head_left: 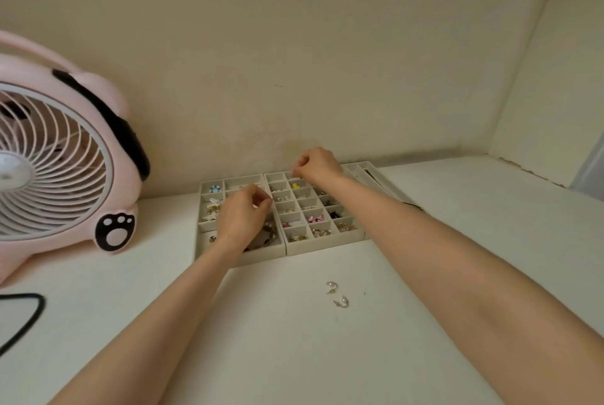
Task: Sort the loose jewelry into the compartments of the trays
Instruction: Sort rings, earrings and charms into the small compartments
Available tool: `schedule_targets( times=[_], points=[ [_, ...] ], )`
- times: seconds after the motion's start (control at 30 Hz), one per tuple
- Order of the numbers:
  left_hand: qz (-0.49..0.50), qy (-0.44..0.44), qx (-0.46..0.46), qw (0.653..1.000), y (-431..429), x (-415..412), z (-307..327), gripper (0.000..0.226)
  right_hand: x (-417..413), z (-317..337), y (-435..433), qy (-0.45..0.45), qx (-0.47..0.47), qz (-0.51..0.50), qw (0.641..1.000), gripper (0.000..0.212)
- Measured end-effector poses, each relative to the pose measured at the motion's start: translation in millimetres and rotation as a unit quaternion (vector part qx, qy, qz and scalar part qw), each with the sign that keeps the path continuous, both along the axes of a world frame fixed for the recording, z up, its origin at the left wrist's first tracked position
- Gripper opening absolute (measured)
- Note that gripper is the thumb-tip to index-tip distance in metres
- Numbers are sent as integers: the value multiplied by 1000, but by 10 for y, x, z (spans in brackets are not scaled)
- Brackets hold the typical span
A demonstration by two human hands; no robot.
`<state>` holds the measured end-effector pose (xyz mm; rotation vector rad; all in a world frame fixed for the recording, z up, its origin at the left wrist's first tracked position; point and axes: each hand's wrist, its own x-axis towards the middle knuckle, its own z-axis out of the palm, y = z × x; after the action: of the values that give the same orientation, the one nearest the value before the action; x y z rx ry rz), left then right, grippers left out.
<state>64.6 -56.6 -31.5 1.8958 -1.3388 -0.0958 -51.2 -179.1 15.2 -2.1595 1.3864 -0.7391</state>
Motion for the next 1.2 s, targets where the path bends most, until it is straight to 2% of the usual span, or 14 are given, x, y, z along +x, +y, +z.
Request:
schedule_targets(
  times=[0.17, 0.3, 0.53, 0.73, 0.9, 1.03, 1.1, 1.2],
  points=[
    [-6, 14, 0, 1000, -1, 37, 26, 11, 203, -112, -262, 36, -9, -55, 998, 17],
    [-12, 20, -7, 1000, -14, 34, 57, 13, 144, -134, -355, 43, 1, -57, 997, 19],
    [-35, 12, 4, 999, -11, -101, 65, 11, -170, 6, -143, -11, -36, -14, 999, 8],
    [-89, -1, 3, 996, 60, -277, 136, 9, -560, 42, 581, -61, -12, 73, 995, 13],
    [-157, -42, 40, 986, 175, -431, 243, 11, -882, 22, 1001, -25, -5, 121, 992, 8],
    [-178, -84, 57, 979, 316, -490, 219, 10, -1093, -52, 1165, 52, 83, 187, 977, 2],
    [-184, -79, 58, 978, 380, -503, 176, 9, -1160, -115, 1238, 88, 101, 219, 967, 7],
    [-191, -70, 56, 978, 451, -515, 132, 6, -1181, -207, 1305, 97, 92, 219, 967, 13]
  ],
)
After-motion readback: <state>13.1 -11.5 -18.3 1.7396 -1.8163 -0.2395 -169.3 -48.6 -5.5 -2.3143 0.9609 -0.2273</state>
